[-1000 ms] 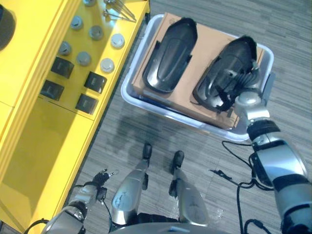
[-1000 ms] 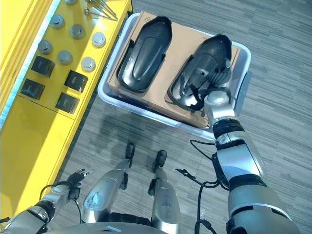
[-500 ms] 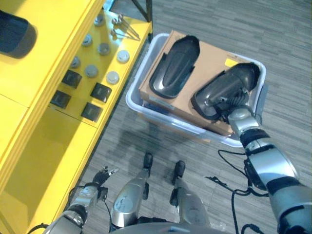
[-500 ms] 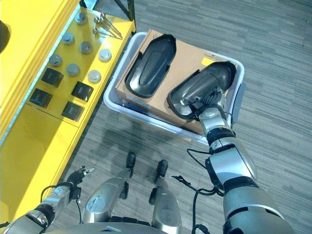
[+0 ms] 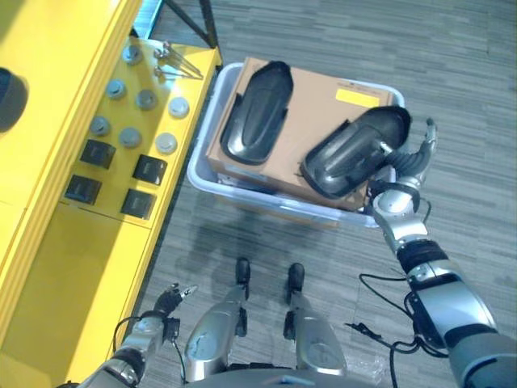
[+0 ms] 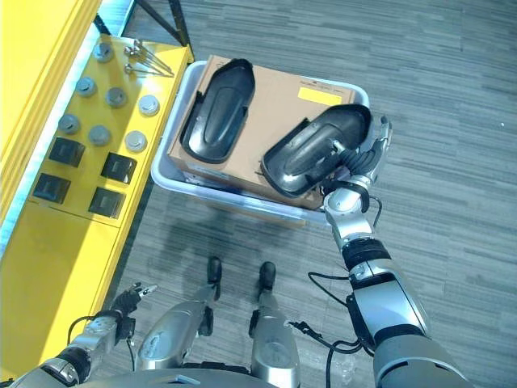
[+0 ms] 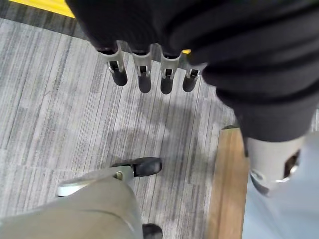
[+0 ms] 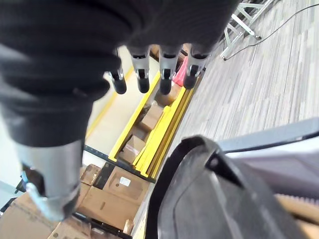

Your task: Move parts from the plastic box to the shelf.

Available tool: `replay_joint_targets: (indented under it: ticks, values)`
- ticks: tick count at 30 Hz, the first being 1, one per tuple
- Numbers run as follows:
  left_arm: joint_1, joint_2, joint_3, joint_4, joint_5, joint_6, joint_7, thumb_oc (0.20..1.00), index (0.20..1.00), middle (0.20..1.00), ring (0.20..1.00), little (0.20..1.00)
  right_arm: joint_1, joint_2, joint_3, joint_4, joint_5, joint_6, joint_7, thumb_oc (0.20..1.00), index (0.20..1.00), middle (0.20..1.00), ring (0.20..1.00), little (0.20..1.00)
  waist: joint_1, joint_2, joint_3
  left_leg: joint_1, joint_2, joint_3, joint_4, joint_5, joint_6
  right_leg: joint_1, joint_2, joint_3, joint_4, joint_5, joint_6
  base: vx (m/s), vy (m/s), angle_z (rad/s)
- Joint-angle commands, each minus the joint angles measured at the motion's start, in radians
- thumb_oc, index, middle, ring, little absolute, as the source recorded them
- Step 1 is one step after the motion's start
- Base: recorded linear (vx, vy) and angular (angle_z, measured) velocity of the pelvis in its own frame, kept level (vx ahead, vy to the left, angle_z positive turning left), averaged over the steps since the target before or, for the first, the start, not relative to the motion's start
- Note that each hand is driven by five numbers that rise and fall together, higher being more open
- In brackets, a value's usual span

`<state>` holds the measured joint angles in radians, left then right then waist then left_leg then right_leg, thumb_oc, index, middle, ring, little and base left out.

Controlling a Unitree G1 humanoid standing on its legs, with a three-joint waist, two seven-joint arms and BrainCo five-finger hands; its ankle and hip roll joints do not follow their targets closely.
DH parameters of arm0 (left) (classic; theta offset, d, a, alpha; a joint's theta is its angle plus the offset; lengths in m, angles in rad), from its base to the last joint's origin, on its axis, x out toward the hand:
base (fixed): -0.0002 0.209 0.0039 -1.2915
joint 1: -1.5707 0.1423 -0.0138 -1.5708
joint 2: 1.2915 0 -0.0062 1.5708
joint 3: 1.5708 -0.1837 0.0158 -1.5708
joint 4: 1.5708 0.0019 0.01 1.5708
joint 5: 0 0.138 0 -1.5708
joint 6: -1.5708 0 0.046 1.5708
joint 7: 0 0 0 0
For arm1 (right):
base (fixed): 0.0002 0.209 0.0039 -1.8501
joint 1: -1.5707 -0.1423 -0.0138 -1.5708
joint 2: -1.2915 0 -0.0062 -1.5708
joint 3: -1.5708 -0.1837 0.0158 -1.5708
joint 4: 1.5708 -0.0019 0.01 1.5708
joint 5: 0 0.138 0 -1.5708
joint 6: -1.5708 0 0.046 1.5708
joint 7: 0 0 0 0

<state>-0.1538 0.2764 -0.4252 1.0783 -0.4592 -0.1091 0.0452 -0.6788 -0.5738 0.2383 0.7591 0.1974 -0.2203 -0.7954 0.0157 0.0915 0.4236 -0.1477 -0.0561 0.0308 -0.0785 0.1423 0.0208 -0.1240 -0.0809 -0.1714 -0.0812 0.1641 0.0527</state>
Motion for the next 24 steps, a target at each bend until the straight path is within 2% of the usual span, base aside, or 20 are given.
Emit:
replay_joint_targets:
  ticks: [1,2,7,10,12,15,16,19,20,21,22,24]
  values:
    - [-0.020,-0.027,-0.015,0.050,-0.015,0.009,0.017,1.000,1.000,1.000,1.000,1.000,-0.021,-0.079,0.014,-0.008,-0.027,-0.037,-0.033,1.000,1.000,1.000,1.000,1.000,0.024,-0.011,-0.013,0.019,0.066,-0.005,0.046,-0.095,-0.065,-0.003,-0.096,0.020,0.055,-0.078,0.058,0.03,0.012,-0.04]
    - [-0.016,-0.034,-0.013,0.049,-0.009,0.009,0.015,1.000,1.000,1.000,1.000,1.000,-0.011,-0.074,0.015,-0.023,-0.023,0.004,-0.022,1.000,1.000,1.000,1.000,1.000,0.020,-0.013,-0.016,0.021,0.066,-0.001,0.047,-0.097,-0.065,-0.001,-0.096,0.023,0.052,-0.076,0.058,0.00,0.000,0.00]
    - [-0.012,-0.045,-0.020,0.054,-0.014,-0.002,0.020,1.000,1.000,1.000,1.000,1.000,0.001,-0.055,0.029,0.001,0.029,0.080,-0.043,1.000,1.000,1.000,1.000,1.000,0.017,-0.013,-0.016,0.021,0.067,0.006,0.055,-0.102,-0.064,-0.003,-0.098,0.027,0.058,-0.077,0.055,0.01,0.014,-0.03]
    - [-0.012,-0.055,-0.031,0.058,-0.019,-0.013,0.014,1.000,1.000,1.000,1.000,1.000,0.006,-0.015,0.038,0.074,0.101,0.160,0.005,1.000,1.000,1.000,1.000,1.000,0.021,0.000,-0.009,0.021,0.062,0.004,0.060,-0.104,-0.063,-0.002,-0.104,0.025,0.060,-0.077,0.050,0.02,0.043,-0.07]
    - [-0.012,-0.056,-0.033,0.060,-0.020,-0.017,0.010,1.000,1.000,1.000,1.000,1.000,0.003,-0.007,0.042,0.095,0.110,0.168,0.015,1.000,1.000,1.000,1.000,1.000,0.024,0.003,-0.008,0.020,0.061,0.003,0.061,-0.104,-0.063,-0.002,-0.105,0.024,0.059,-0.078,0.049,0.01,0.042,-0.06]
    - [-0.018,-0.058,-0.039,0.062,-0.023,-0.018,-0.002,1.000,1.000,1.000,1.000,1.000,-0.016,0.005,0.061,0.169,0.159,0.212,0.110,1.000,1.000,1.000,1.000,1.000,0.033,0.016,-0.007,0.016,0.054,-0.003,0.061,-0.101,-0.064,-0.004,-0.111,0.018,0.060,-0.078,0.047,0.00,0.050,-0.01]
    - [-0.022,-0.058,-0.047,0.064,-0.023,-0.017,-0.009,1.000,1.000,1.000,1.000,1.000,-0.040,0.009,0.075,0.220,0.179,0.264,0.192,1.000,1.000,1.000,1.000,1.000,0.041,0.022,-0.006,0.012,0.051,-0.010,0.064,-0.102,-0.065,-0.006,-0.116,0.012,0.064,-0.081,0.047,0.00,0.047,0.01]
    - [-0.028,-0.054,-0.051,0.070,-0.021,-0.016,-0.016,1.000,1.000,1.000,1.000,1.000,-0.067,0.018,0.088,0.287,0.201,0.308,0.290,1.000,1.000,1.000,1.000,1.000,0.053,0.027,-0.002,0.004,0.049,-0.015,0.065,-0.098,-0.064,-0.012,-0.120,0.006,0.069,-0.082,0.046,0.00,-0.001,0.03]
    - [-0.031,-0.049,-0.053,0.073,-0.014,-0.009,-0.021,1.000,1.000,1.000,1.000,1.000,-0.084,0.021,0.099,0.331,0.232,0.329,0.371,0.774,0.774,0.774,0.774,0.774,0.062,0.028,-0.001,0.001,0.048,-0.017,0.065,-0.095,-0.064,-0.014,-0.123,0.000,0.072,-0.080,0.046,0.00,-0.008,0.14]
    - [-0.031,-0.047,-0.053,0.079,-0.010,-0.010,-0.023,1.000,1.000,1.000,1.000,1.000,-0.092,0.026,0.105,0.349,0.240,0.331,0.402,0.316,0.316,0.316,0.316,0.316,0.067,0.028,-0.001,0.000,0.047,-0.021,0.066,-0.095,-0.063,-0.015,-0.124,-0.002,0.074,-0.082,0.045,0.00,-0.008,0.19]
    - [-0.031,-0.046,-0.053,0.080,-0.009,-0.009,-0.024,1.000,1.000,1.000,1.000,1.000,-0.094,0.026,0.107,0.354,0.240,0.331,0.413,0.200,0.200,0.200,0.200,0.200,0.068,0.028,-0.001,0.000,0.047,-0.022,0.066,-0.095,-0.064,-0.014,-0.124,-0.004,0.075,-0.082,0.045,0.01,-0.010,0.13]
    - [-0.028,-0.039,-0.046,0.088,0.002,-0.005,-0.028,1.000,1.000,1.000,1.000,1.000,-0.106,0.029,0.113,0.373,0.303,0.306,0.512,0.200,0.200,0.200,0.200,0.200,0.078,0.024,-0.002,-0.001,0.048,-0.024,0.065,-0.092,-0.064,-0.014,-0.126,-0.013,0.078,-0.083,0.045,0.01,-0.009,0.07]
